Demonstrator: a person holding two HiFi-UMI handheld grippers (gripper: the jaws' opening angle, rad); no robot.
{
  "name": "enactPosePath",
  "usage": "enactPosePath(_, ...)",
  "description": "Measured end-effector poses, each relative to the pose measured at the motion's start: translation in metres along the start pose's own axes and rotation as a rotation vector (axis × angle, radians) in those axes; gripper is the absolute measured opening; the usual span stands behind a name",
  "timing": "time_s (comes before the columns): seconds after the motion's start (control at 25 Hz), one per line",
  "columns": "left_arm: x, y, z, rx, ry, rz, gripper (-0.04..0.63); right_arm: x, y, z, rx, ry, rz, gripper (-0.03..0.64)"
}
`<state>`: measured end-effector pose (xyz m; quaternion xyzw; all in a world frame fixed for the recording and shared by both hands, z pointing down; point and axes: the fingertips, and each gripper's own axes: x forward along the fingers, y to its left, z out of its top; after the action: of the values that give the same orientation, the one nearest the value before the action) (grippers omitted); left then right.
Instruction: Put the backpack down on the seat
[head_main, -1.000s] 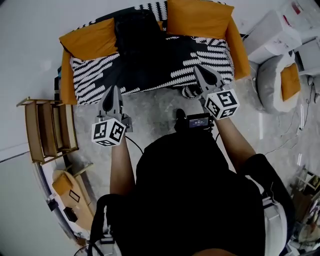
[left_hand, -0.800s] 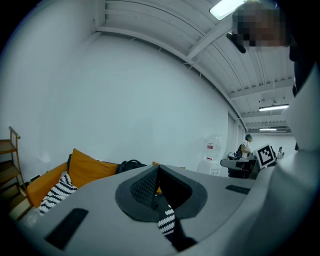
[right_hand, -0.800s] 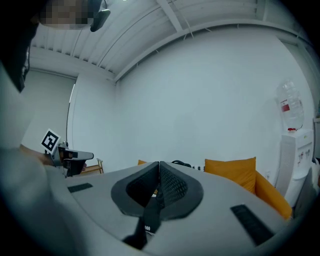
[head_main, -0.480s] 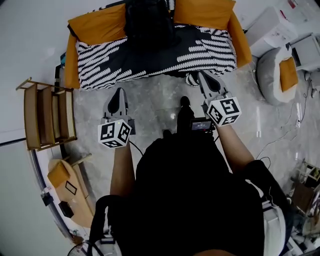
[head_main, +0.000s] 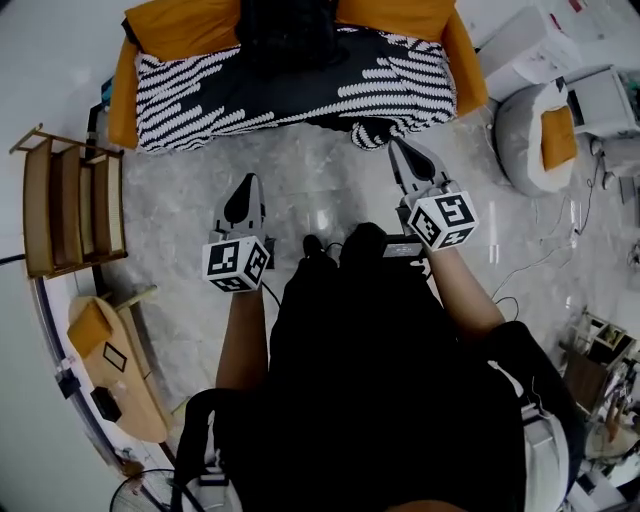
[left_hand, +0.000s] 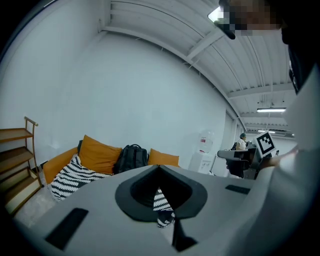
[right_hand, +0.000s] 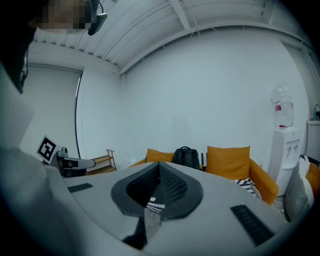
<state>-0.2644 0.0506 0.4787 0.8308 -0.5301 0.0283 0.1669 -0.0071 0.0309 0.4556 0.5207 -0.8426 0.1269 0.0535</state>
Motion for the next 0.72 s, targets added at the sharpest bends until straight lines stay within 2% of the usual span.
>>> enactPosePath(0.32, -0.012, -0.044, 0.001, 0.034, 0.012, 0.002, 0.017, -0.026, -0.013, 0.004, -0.009, -0.021, 0.058, 0.032)
enactPosePath(0.48, -0.016, -0.078, -0.001, 0.055, 0.009, -0.003, 0.017, -0.061, -0.029, 0.008, -0.031, -0.031, 0.067, 0.031)
enactPosePath(0.6, -0.012, -0.106, -0.007, 0.050, 0.019, -0.002, 0.017, -0.091, -0.051, -0.005, -0.005, -0.012, 0.050, 0.031)
enactPosePath(0.72, -0.012, -0.140, -0.011, 0.067, 0.018, -0.032, 0.017, -0.115, -0.069, -0.019, 0.023, 0.005, 0.043, 0.032)
